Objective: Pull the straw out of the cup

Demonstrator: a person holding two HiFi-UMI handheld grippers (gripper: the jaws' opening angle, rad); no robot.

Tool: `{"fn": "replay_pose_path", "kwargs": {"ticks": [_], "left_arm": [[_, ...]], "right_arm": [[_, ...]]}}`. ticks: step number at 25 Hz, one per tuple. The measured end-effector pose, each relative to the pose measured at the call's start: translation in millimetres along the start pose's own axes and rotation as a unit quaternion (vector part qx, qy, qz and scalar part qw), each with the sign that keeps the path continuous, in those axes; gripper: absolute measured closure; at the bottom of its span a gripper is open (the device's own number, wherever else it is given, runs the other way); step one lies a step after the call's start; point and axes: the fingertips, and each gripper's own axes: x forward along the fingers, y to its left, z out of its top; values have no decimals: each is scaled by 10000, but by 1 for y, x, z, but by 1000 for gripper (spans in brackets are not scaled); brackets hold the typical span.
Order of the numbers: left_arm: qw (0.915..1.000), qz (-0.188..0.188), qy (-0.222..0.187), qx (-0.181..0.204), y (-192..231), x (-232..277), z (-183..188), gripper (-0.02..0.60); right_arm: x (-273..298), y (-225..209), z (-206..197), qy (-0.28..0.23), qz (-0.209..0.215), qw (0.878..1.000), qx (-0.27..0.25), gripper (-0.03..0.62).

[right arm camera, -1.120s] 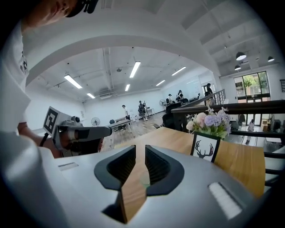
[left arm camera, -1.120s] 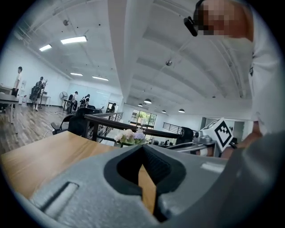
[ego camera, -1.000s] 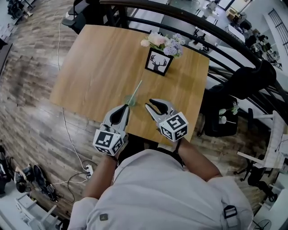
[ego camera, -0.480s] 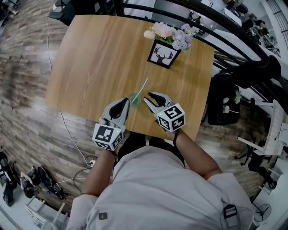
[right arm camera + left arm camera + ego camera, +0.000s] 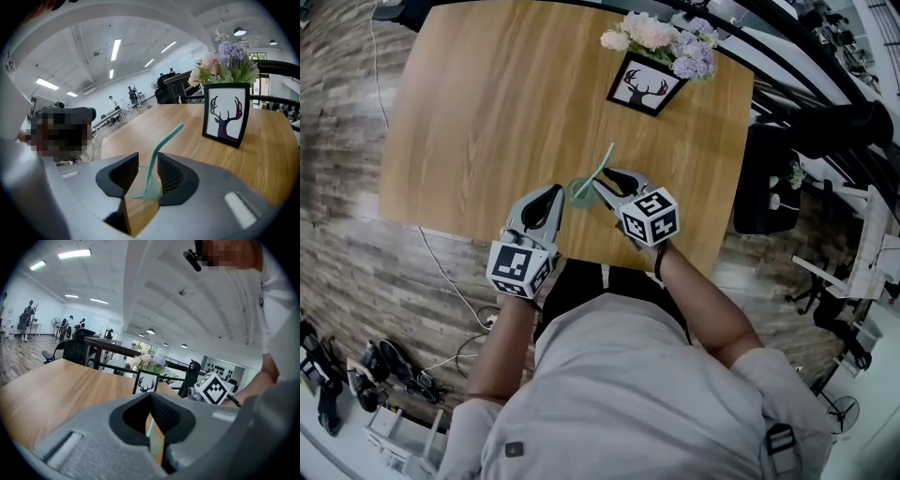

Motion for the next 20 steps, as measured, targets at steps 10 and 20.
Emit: {"fn": "replay_pose_path", "kwargs": {"ticks": [10, 20], "left_arm": [[10000, 19, 5, -50, 13, -4, -7, 577], [9999, 61, -60, -68, 2, -8, -9, 577]], "right_arm": [[15, -1, -2, 60, -25, 10000, 25, 530], [1, 14, 3, -66, 149, 9992, -375, 553]]}}
